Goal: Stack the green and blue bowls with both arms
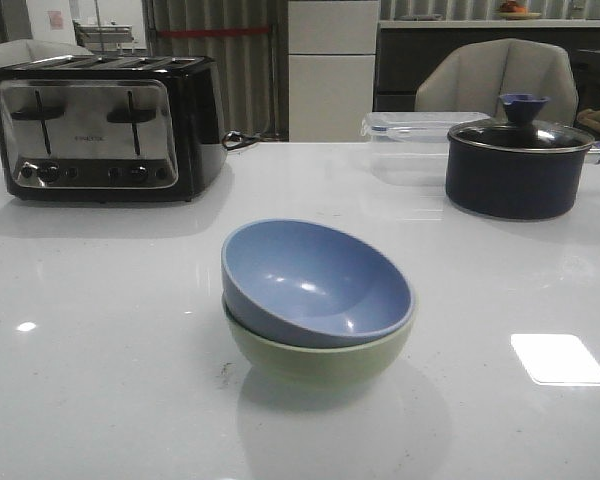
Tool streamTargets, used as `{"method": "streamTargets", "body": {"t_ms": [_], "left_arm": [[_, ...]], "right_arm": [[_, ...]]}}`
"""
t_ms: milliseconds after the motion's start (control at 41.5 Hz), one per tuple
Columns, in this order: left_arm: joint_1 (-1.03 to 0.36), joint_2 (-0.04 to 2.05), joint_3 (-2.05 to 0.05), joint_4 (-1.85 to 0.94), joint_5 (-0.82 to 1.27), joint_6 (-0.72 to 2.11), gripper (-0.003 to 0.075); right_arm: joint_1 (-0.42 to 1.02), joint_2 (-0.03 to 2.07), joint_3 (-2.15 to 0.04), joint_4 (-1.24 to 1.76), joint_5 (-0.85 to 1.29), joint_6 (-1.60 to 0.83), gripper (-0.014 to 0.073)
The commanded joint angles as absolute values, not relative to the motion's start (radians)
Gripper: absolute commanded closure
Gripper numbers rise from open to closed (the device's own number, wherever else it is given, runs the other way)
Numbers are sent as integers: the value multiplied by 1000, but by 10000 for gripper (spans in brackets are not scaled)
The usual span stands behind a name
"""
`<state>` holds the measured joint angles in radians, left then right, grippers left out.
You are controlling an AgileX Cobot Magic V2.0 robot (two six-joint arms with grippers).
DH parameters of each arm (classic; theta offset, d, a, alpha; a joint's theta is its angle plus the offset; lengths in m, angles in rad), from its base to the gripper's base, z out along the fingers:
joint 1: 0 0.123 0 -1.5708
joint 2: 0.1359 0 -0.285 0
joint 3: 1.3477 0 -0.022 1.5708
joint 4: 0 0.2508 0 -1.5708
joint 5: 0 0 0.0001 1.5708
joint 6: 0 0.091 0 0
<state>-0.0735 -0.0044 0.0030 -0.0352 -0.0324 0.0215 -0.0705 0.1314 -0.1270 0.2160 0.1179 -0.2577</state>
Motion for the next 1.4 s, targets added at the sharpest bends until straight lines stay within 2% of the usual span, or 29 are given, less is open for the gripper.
{"method": "streamTargets", "body": {"t_ms": [0, 217, 530, 771, 1373], "left_arm": [[-72, -24, 9, -43, -117, 11, 627], [-72, -24, 9, -43, -117, 11, 627], [-72, -24, 9, -43, -117, 11, 627], [-72, -24, 9, -43, -117, 11, 627], [-72, -24, 9, -43, -117, 11, 627]], "right_arm": [[-84, 74, -77, 212, -19, -265, 527], [-84, -32, 25, 212, 0, -265, 527], [-81, -25, 25, 212, -34, -261, 527], [-54, -31, 25, 13, -81, -23, 527], [-4, -31, 25, 6, -94, -23, 527]]}}
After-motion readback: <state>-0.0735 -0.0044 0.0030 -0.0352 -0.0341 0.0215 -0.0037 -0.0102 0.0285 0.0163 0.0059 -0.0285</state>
